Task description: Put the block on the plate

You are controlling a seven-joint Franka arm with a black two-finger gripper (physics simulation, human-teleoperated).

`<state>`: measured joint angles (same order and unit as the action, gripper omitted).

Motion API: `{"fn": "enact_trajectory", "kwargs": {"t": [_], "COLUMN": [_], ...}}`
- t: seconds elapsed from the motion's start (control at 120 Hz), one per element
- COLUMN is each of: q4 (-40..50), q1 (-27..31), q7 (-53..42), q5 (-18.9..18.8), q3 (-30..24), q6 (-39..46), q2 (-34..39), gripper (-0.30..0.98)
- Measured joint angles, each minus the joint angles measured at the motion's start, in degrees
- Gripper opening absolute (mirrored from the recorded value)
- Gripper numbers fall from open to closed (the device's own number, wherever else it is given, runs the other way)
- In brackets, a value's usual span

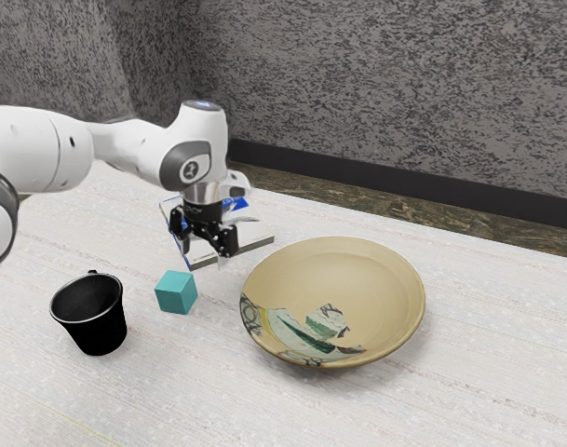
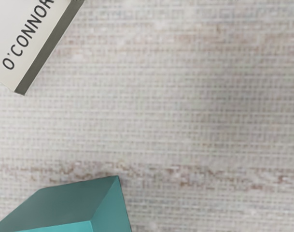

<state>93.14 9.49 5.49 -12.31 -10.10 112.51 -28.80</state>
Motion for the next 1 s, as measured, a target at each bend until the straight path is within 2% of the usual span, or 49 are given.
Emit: {"fn": "enact_trajectory", "kwargs": {"t": [0.367, 1.0], "q4": [7.72, 9.03], "q1": [4.71, 7.12], "q7": [1.98, 4.81], "q5": [0.66, 1.61], "q3": [-1.38, -1.41], "q6": [5.47, 8.5], "q2": [2.7, 0.79], "gripper": [0.69, 0.69]}}
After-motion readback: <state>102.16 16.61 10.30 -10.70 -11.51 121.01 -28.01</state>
